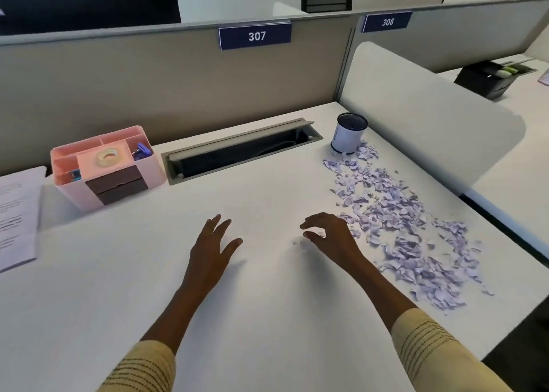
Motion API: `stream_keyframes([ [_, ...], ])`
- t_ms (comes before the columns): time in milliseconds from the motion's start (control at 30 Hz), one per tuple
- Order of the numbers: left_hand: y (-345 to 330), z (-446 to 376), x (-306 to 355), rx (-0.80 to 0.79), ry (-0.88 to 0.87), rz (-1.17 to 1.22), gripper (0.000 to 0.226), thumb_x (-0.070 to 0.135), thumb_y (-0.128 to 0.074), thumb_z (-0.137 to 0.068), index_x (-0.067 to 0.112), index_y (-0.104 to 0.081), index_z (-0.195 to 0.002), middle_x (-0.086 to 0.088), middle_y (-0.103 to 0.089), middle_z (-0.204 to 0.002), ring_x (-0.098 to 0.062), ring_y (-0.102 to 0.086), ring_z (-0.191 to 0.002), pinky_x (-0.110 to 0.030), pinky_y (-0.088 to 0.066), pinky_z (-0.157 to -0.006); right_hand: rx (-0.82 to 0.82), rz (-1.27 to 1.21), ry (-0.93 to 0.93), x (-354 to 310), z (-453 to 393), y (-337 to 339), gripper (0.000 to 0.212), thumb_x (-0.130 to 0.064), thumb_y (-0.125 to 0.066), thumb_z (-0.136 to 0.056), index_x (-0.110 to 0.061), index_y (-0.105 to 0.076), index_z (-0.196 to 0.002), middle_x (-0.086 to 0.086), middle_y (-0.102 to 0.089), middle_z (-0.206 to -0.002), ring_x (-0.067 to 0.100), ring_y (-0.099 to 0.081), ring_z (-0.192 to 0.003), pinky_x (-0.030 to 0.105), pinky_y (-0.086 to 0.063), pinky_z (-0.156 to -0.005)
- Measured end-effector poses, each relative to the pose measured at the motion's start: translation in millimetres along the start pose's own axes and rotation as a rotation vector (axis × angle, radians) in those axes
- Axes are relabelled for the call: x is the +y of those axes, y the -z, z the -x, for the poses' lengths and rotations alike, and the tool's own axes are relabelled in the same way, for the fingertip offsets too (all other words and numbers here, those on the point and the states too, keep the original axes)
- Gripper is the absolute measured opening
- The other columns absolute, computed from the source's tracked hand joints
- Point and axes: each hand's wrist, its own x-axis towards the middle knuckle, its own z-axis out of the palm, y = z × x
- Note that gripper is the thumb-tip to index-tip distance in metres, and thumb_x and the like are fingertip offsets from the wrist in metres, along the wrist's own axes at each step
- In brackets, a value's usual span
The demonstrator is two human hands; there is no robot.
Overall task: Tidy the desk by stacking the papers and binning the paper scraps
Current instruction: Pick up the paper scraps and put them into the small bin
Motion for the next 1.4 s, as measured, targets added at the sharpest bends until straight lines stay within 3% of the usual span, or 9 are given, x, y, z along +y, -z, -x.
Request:
stream_keyframes([
  [167, -47, -33, 15, -0.029, 0.010, -0.040, 0.054, 0.038, -0.048, -0.096, 0.022, -0.036, -0.146, 0.001, -0.025, -0.157, -0.017, -0.015, -0.147, -0.036, -0.016, -0.116, 0.107, -0.037, -0.054, 53, -48, 51, 0.016, -0.002, -0.067, -0.082, -0.012, -0.075, -0.092, 0.005, -0.071, -0.100, 0.018, -0.064, -0.088, 0.030, -0.049, -0.086],
  [500, -88, -100, 33, -0.001, -0.082, -0.318, 0.055, 0.047, -0.040, -0.090, 0.017, -0.053, -0.135, -0.010, -0.049, -0.142, -0.032, -0.039, -0.135, -0.050, -0.030, -0.106, 0.134, 0.051, -0.103, 110, -163, 96, 0.024, 0.001, -0.056, -0.088, -0.008, -0.070, -0.105, 0.013, -0.066, -0.118, 0.030, -0.060, -0.110, 0.038, -0.044, -0.099],
  [633, -102, -124, 35, -0.024, -0.133, -0.344, 0.068, 0.058, -0.027, -0.089, 0.015, -0.051, -0.137, -0.012, -0.043, -0.146, -0.034, -0.034, -0.138, -0.049, -0.027, -0.111, -0.006, 0.245, -0.061, 125, -199, 96, 0.043, 0.006, -0.050, -0.090, -0.012, -0.057, -0.128, 0.011, -0.052, -0.137, 0.031, -0.052, -0.120, 0.031, -0.039, -0.099],
  [800, -116, -142, 41, 0.023, -0.131, -0.315, 0.069, 0.063, -0.024, -0.091, 0.020, -0.045, -0.141, -0.008, -0.034, -0.152, -0.028, -0.024, -0.144, -0.046, -0.016, -0.117, -0.358, 0.551, 0.070, 141, -220, 91, 0.073, 0.009, -0.063, -0.079, -0.022, -0.041, -0.142, 0.007, -0.031, -0.153, 0.033, -0.034, -0.137, 0.040, -0.035, -0.108],
  [967, -119, -141, 41, 0.069, -0.134, -0.359, 0.064, 0.059, -0.028, -0.092, 0.020, -0.049, -0.138, -0.008, -0.039, -0.149, -0.028, -0.028, -0.141, -0.044, -0.018, -0.116, -0.216, 0.499, 0.017, 147, -225, 84, 0.035, -0.002, -0.068, -0.081, -0.011, -0.067, -0.115, 0.015, -0.059, -0.120, 0.034, -0.056, -0.107, 0.032, -0.047, -0.090],
  [1200, -119, -140, 41, 0.082, -0.125, -0.345, 0.064, 0.060, -0.028, -0.092, 0.022, -0.048, -0.139, -0.006, -0.038, -0.150, -0.025, -0.026, -0.143, -0.042, -0.016, -0.117, -0.117, 0.284, -0.080, 138, -219, 102, 0.013, -0.006, -0.069, -0.081, -0.006, -0.075, -0.093, 0.014, -0.071, -0.097, 0.018, -0.059, -0.078, 0.011, -0.037, -0.069],
  [1267, -119, -140, 41, 0.085, -0.123, -0.347, 0.064, 0.060, -0.028, -0.091, 0.022, -0.048, -0.139, -0.005, -0.038, -0.150, -0.024, -0.026, -0.143, -0.040, -0.014, -0.118, -0.077, 0.217, -0.038, 131, -221, 117, 0.010, -0.006, -0.074, -0.076, -0.007, -0.076, -0.086, 0.006, -0.073, -0.080, 0.006, -0.052, -0.058, 0.000, -0.032, -0.057],
  [1333, -120, -140, 41, 0.094, -0.122, -0.346, 0.064, 0.059, -0.028, -0.091, 0.022, -0.049, -0.138, -0.005, -0.038, -0.150, -0.024, -0.027, -0.143, -0.039, -0.014, -0.117, -0.011, 0.132, -0.008, 121, -228, 135, 0.009, -0.007, -0.077, -0.072, -0.008, -0.077, -0.081, -0.016, -0.063, -0.055, 0.001, -0.049, -0.048, 0.003, -0.033, -0.051],
  [1400, -120, -140, 41, 0.099, -0.123, -0.349, 0.063, 0.059, -0.029, -0.091, 0.022, -0.050, -0.138, -0.004, -0.039, -0.150, -0.024, -0.028, -0.142, -0.040, -0.015, -0.117, 0.071, 0.060, 0.001, 112, -242, 152, 0.011, -0.008, -0.078, -0.071, -0.011, -0.076, -0.081, -0.018, -0.055, -0.046, -0.001, -0.047, -0.044, 0.005, -0.032, -0.049],
])
